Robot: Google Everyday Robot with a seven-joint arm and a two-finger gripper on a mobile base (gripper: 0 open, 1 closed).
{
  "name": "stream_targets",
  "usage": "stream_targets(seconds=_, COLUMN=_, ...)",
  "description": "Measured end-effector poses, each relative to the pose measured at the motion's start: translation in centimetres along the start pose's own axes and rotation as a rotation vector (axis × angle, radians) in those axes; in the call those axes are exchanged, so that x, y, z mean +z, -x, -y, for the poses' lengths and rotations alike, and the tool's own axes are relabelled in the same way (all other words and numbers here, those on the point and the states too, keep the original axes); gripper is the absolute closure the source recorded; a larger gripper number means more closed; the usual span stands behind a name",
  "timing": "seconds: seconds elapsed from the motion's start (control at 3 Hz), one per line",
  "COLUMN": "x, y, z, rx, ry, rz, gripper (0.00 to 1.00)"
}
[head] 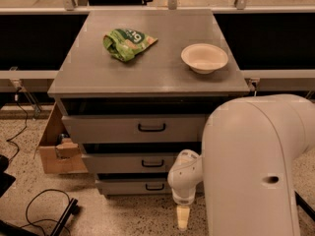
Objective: Open bottom drawer
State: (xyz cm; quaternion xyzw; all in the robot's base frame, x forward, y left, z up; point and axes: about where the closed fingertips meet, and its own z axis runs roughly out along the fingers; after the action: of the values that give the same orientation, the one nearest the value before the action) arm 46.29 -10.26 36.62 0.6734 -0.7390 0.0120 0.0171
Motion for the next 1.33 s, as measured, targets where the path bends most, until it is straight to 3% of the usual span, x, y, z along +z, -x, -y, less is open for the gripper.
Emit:
stream_targets(seconds=0.67, x=3.4, y=-0.4, z=0.1, rx=0.018, ry=-0.023, rz=0.018, gripper=0.00)
stream_targets(seconds=1.0, x=5.3, y=-0.5, z=0.9, rx=0.017, ry=-0.069, rz=0.038, gripper=0.00)
stream_targets(seconds=1.33, x=7.3, y=-0.4, z=2.2, rx=0.014, ry=-0.118, rz=0.014, gripper=0.00)
